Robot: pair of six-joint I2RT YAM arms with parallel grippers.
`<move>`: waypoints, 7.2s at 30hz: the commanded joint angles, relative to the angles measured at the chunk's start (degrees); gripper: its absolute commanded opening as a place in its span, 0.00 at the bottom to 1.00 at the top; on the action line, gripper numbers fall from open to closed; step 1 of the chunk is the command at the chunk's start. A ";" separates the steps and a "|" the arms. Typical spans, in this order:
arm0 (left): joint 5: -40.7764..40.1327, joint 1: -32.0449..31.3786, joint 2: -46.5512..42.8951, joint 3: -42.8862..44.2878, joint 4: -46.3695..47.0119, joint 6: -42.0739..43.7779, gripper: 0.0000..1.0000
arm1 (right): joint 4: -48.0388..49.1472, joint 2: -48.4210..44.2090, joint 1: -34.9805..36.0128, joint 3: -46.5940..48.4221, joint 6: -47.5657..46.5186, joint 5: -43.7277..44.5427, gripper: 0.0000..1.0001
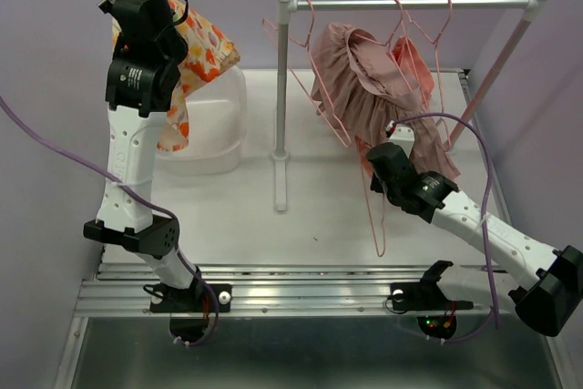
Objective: Remove the skirt from the hanger
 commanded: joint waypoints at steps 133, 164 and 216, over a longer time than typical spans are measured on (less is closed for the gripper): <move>25.10 8.31 -45.35 -80.66 2.80 -25.67 0.99 | -4.00 1.06 0.09 29.64 -19.13 -11.53 0.01; 25.10 8.31 -47.46 -82.42 4.21 -25.58 0.99 | 13.57 21.62 0.09 53.98 -39.26 -0.71 0.01; 29.40 7.43 -48.07 -84.62 6.67 -24.62 0.99 | 12.00 14.16 -0.96 46.25 -35.57 9.58 1.00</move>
